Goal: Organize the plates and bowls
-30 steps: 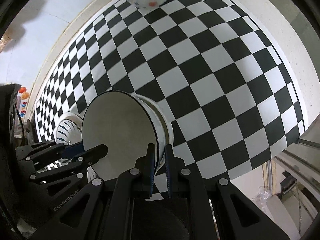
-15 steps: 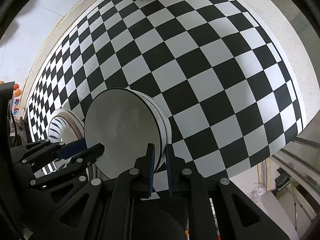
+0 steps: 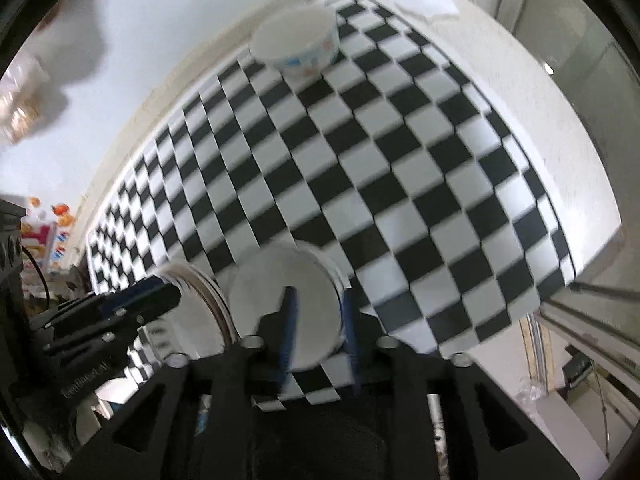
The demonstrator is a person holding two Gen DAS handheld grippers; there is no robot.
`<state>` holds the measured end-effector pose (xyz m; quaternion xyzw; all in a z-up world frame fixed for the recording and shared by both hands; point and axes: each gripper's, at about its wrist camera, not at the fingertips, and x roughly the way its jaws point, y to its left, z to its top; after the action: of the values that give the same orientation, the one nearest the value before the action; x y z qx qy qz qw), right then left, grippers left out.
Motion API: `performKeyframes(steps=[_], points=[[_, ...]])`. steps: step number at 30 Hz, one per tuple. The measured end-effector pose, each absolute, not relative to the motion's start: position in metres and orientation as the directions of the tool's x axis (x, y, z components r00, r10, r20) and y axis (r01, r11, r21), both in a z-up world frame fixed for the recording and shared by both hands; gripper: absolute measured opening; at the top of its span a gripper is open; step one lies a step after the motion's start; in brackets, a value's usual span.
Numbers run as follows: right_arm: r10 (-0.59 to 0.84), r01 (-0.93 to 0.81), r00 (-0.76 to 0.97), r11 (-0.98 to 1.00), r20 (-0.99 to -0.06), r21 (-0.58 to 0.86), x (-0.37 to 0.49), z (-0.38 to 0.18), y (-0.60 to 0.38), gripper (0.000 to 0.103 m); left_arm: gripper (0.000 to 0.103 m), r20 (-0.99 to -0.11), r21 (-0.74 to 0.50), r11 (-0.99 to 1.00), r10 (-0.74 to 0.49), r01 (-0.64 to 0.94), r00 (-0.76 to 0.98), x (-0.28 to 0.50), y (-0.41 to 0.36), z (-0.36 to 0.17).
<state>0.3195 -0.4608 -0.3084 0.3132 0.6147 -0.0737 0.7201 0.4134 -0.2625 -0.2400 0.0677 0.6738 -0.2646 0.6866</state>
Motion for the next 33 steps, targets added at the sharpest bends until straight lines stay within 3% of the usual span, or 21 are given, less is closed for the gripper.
performKeyframes(steps=[3, 11, 20, 22, 23, 24, 25, 33], points=[[0.301, 0.469, 0.272, 0.788, -0.914, 0.399, 0.353, -0.303, -0.492, 0.051, 0.034, -0.960, -0.264, 0.884, -0.279, 0.385, -0.018, 0.454, -0.277, -0.244], [0.315, 0.427, 0.285, 0.804, -0.905, 0.414, 0.468, -0.325, -0.572, 0.051, 0.034, -0.957, -0.291, 0.923, -0.282, 0.253, -0.071, 0.546, -0.342, -0.298], [0.345, 0.389, 0.167, 0.838, -0.924, 0.383, 0.573, -0.397, -0.607, 0.051, 0.033, -0.979, -0.195, 0.947, -0.171, 0.256, -0.111, 0.593, -0.387, -0.356], [0.360, 0.381, 0.158, 0.837, -0.920, 0.393, 0.579, -0.409, -0.607, 0.043, 0.030, -0.979, -0.191, 0.947, -0.166, 0.260, -0.114, 0.596, -0.392, -0.365], [0.366, 0.378, 0.151, 0.837, -0.918, 0.396, 0.582, -0.414, -0.606, 0.037, 0.019, -0.979, -0.194, 0.946, -0.169, 0.261, -0.116, 0.597, -0.393, -0.366], [0.380, 0.374, 0.144, 0.834, -0.914, 0.405, 0.586, -0.420, -0.605, 0.020, 0.015, -0.977, -0.201, 0.943, -0.174, 0.263, -0.123, 0.598, -0.394, -0.369], [0.375, 0.374, 0.140, 0.837, -0.917, 0.399, 0.587, -0.424, -0.604, 0.010, 0.015, -0.979, -0.194, 0.945, -0.169, 0.262, -0.115, 0.598, -0.396, -0.369], [0.346, 0.334, 0.154, 0.863, -0.925, 0.379, 0.586, -0.413, -0.592, 0.009, 0.015, -0.985, -0.171, 0.951, -0.163, 0.258, -0.051, 0.584, -0.384, -0.345]])
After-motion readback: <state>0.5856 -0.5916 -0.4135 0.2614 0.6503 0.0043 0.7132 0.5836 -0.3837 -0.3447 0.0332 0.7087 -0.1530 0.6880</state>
